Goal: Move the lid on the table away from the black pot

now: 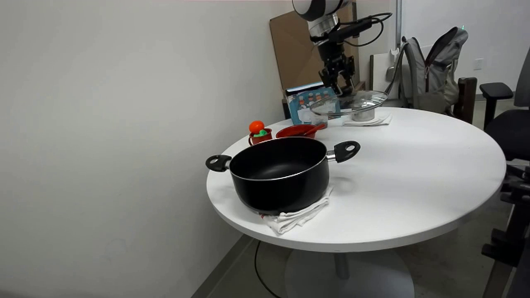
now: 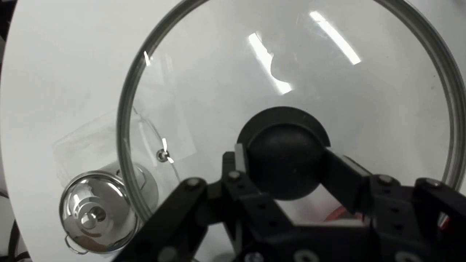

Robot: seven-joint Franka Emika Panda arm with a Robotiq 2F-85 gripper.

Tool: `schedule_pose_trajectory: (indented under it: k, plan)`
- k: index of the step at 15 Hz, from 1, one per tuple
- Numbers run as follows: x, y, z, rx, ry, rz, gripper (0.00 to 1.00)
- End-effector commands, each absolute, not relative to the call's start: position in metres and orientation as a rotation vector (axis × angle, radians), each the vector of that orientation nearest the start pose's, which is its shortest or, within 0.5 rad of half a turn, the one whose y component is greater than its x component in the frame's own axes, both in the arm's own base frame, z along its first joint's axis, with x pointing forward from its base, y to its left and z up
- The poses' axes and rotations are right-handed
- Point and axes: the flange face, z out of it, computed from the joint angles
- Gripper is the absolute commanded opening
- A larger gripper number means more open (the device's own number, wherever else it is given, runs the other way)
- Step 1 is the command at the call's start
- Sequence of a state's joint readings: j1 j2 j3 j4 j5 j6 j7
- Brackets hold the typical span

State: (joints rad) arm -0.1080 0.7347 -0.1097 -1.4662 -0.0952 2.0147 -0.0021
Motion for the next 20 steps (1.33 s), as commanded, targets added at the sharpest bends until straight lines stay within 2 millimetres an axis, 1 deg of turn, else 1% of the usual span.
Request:
schedule_pose_trajectory:
  k: [1, 3, 6, 9, 11, 17, 19, 20]
  plan:
    - [0.714, -0.154, 0.228, -3.265, 0.265, 0.389, 0.26]
    - [0.72, -0.159, 0.226, -3.272, 0.263, 0.4, 0.26]
    - [0.727, -0.171, 0.24, -3.275, 0.27, 0.378, 0.26]
    - [0.725, -0.185, 0.258, -3.27, 0.269, 0.368, 0.26]
    - [0.719, -0.196, 0.263, -3.271, 0.253, 0.383, 0.26]
    - [0.688, -0.218, 0.259, -3.329, 0.168, 0.451, 0.26]
    - [0.675, -0.223, 0.265, -3.341, 0.164, 0.454, 0.26]
    - [0.667, -0.226, 0.273, -3.343, 0.159, 0.443, 0.26]
